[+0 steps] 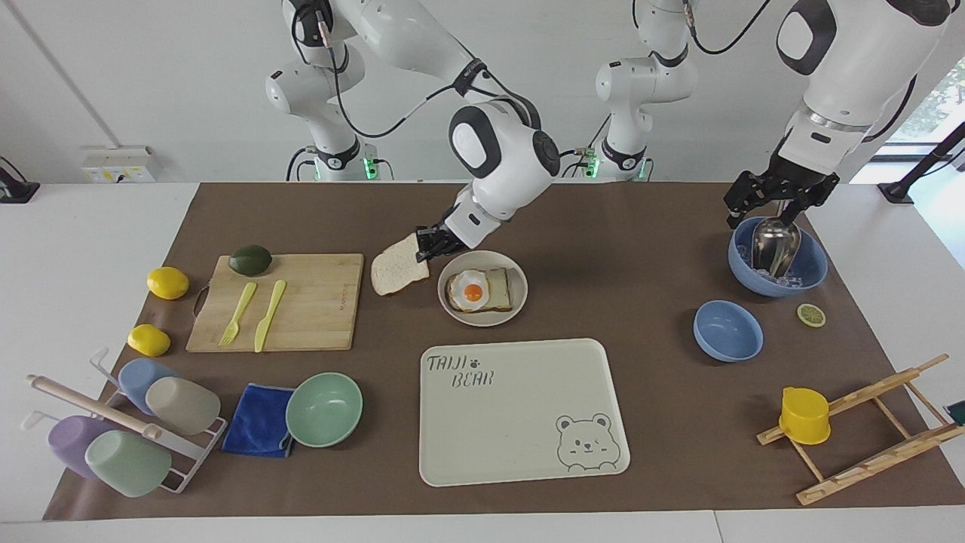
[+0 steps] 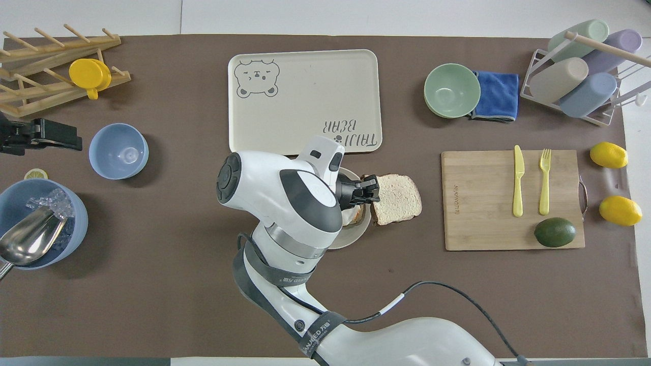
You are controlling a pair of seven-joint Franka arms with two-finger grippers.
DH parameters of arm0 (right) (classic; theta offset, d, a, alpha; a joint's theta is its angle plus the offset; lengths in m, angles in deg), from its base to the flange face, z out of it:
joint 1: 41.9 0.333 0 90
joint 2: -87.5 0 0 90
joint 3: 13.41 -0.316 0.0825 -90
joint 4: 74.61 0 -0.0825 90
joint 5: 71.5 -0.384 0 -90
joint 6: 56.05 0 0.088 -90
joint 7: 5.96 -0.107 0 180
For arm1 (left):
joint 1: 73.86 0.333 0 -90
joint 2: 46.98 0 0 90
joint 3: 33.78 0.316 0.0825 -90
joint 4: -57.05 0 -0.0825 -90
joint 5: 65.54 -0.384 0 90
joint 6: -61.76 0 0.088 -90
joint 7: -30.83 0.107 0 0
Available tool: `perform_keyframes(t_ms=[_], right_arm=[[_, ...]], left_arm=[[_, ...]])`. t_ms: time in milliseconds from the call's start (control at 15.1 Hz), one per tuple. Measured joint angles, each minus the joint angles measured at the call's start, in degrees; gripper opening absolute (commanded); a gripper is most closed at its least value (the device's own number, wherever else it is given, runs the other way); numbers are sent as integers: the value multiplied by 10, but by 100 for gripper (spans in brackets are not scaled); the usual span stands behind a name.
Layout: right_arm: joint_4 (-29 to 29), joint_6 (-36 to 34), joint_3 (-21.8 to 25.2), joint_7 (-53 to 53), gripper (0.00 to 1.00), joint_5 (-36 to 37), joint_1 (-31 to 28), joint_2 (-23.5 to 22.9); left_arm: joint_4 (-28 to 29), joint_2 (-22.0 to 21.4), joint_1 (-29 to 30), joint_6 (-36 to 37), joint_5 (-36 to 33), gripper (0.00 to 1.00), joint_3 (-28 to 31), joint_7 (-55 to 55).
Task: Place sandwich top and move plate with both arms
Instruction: 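Carry the bread slice with the right gripper over the egg plate, then lower the bread onto the fried egg and open the right gripper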
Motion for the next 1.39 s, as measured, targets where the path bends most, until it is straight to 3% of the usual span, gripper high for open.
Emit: perform_keyframes(t_ms=[531,863,1395], right_arm=[[26,-1,-1,-38,0,-17,43,-4],[26,53,2,-154,0,-83,40,-7],[26,103,3,-174,0,-92,27,-10]], left_arm=[[0,-1,-1,10,0,100,-5,0],[0,-2,-1,11,0,100,-5,0],[4,-2,0,14,0,100,-3,0]])
